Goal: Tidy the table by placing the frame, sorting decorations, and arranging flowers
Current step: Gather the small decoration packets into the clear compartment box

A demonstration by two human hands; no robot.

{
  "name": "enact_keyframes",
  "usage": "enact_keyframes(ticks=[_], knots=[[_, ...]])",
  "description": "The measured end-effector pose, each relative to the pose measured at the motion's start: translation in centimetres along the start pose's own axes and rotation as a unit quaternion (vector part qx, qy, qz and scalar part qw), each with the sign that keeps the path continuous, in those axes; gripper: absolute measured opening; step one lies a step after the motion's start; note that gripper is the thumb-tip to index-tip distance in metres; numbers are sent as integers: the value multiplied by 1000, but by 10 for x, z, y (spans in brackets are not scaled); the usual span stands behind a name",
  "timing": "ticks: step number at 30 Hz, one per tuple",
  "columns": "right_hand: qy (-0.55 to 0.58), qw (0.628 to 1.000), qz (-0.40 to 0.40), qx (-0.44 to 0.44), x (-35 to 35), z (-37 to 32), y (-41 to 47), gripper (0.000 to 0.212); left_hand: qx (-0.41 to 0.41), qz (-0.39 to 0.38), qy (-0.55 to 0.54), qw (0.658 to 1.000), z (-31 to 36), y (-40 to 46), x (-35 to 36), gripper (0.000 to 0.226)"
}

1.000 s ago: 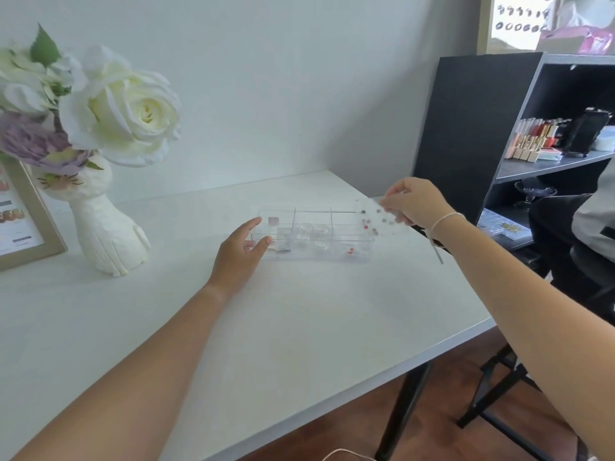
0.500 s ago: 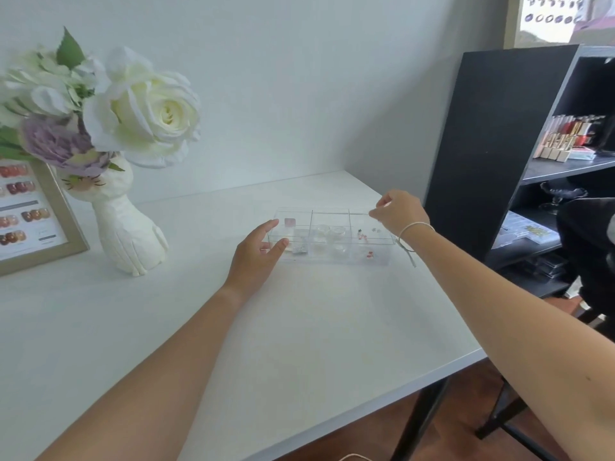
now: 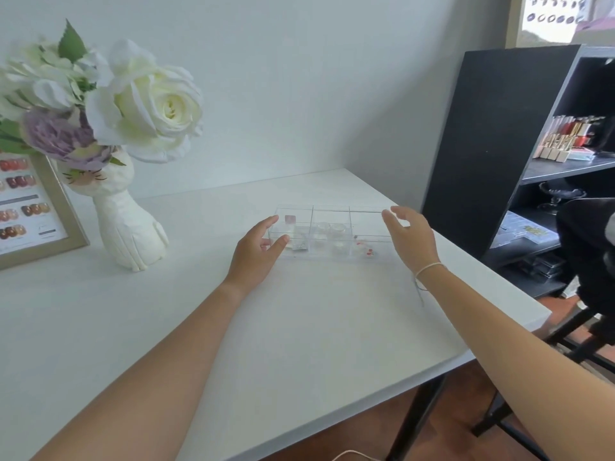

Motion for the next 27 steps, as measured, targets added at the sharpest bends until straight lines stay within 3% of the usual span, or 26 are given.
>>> enact_keyframes(ticks=[5, 9, 19, 27], knots=[[16, 996, -83, 31, 8, 18, -15, 77, -23, -1, -8, 1000, -3, 0, 0, 62], [-8, 994, -104, 29, 14, 19, -18, 89, -47, -21, -20, 998, -7, 3, 1, 71], [70, 993, -86, 48, 23, 22, -14, 83, -51, -39, -61, 996, -6, 8, 2, 68], [87, 992, -93, 21, 45, 7, 10, 74, -59, 51, -113, 991, -11, 19, -2, 57]])
Point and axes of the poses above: each hand's wrist, its own y-axis towards the middle knuckle, its own x-axis out of the palm, z = x × y, the point moved 4 cm from there along y, towards the middle knuckle, and after that the axes turned 11 degrees about x, right-handed, at the moved point
